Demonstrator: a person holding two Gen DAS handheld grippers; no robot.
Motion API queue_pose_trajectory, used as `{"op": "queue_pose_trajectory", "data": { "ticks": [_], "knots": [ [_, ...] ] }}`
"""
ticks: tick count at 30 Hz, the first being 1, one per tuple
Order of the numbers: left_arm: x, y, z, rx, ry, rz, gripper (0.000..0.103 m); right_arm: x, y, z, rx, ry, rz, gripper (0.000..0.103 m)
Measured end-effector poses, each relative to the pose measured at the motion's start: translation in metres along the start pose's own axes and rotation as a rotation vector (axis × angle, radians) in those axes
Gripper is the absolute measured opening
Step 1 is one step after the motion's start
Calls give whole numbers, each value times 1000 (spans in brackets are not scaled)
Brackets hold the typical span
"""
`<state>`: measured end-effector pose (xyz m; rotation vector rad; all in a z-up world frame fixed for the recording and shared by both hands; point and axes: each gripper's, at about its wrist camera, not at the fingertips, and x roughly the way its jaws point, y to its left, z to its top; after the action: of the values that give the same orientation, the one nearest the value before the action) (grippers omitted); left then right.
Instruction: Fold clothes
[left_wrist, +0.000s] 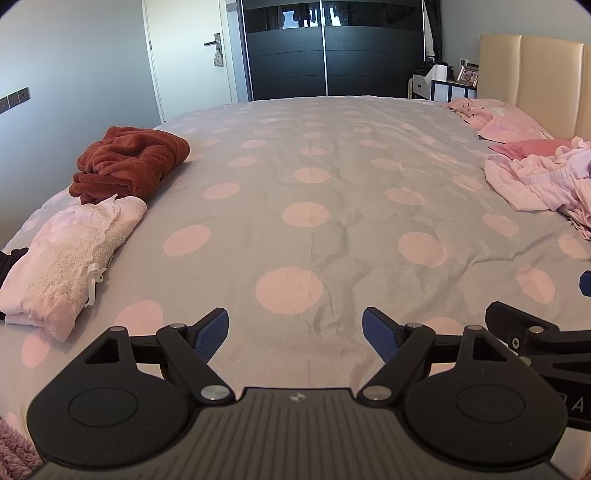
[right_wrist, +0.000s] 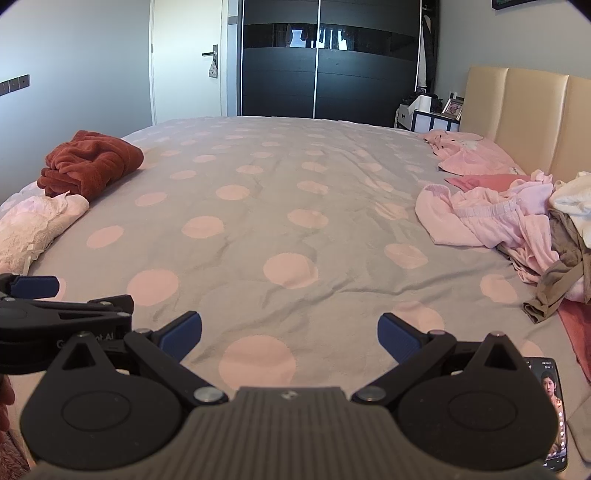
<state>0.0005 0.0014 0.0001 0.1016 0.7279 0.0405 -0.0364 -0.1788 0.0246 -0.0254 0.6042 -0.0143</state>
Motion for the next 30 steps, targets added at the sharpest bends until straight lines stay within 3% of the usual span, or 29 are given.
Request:
{"op": "queue_pose_trajectory", "data": {
  "ticks": [17,30],
  "knots": [
    [-3,12,1,-91,-25,-41,80,-6,-4,7,27,-46,2,102],
    [-6,7,0,-54,-43,-70,80,-4,-10,5,66,-33,27,102]
  ]
}}
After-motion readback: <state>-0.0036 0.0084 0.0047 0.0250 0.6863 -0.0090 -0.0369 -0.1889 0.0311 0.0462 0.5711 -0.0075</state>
